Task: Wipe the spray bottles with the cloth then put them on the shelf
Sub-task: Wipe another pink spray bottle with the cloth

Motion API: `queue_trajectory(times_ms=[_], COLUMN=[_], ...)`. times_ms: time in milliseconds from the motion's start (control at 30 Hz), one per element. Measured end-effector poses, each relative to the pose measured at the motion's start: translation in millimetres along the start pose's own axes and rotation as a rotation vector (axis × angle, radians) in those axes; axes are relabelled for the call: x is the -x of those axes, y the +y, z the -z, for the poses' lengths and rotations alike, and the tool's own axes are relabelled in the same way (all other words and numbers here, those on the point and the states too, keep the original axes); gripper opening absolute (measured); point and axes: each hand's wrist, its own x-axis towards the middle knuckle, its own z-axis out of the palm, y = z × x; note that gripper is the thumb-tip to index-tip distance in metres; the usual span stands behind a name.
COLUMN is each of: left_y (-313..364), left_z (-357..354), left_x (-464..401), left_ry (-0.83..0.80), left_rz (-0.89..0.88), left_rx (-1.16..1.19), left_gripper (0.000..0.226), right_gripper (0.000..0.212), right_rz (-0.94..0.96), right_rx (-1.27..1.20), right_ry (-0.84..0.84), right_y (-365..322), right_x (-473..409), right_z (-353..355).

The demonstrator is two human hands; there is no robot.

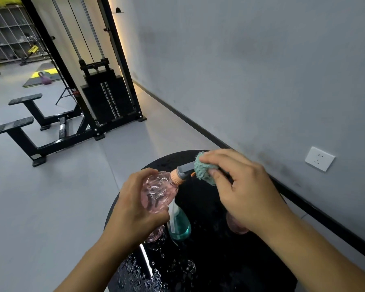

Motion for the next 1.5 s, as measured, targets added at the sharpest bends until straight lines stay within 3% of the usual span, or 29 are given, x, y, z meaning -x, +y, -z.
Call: queue_trajectory(times_ms=[133, 333, 533, 700, 900, 1100, 1300, 1500], left_y=[-0.1, -4.2, -3.7, -2.0, 3.3, 0.9, 3.5, -2.6], left_z=[-1.5, 0.3, -0.4, 2.9, -0.5, 1.8, -1.6, 2.0], left_x=[-0.7, -1.2, -0.8, -1.3, -0.5, -0.4, -0.5, -0.5], left_ry=[0.002, 0.015, 0.003, 0.006, -0.005, 0.003, -0.019, 0.02], left_rz=[-0.035, -0.037, -0.082, -0.067, -0.095, -0.06, -0.073, 0.012], left_rx=[-0.01, -0.04, -0.093, -0.105, -0.104, -0.08, -0.08, -0.003], left_gripper=[0.09, 0.091, 0.095, 0.094, 0.089, 0.088, 0.085, 0.086], right_gripper=[0.04, 0.036, 0.038, 0.035, 0.036, 0.035, 0.035, 0.032], right_rz=[0.112, -0.028, 0.085, -0.061, 0.088, -0.082, 0.076, -0.151], right_rx=[0.03, 0.037, 0.015, 0.024, -0.009, 0.018, -0.023, 0.039], right_ry=[-0.121, 0.017, -0.091, 0.014, -0.082, 0.032, -0.05, 0.029], right_y=[-7.5, 7.0, -5.9, 10.6, -5.5, 12.8, -4.3, 24.6], right_x=[5.1, 0.3, 5.8, -2.0, 7.4, -0.9, 6.9, -4.4], right_z=[-6.6, -7.8, -13.2, -7.3, -14.4, -7.9, -14.8, -3.3])
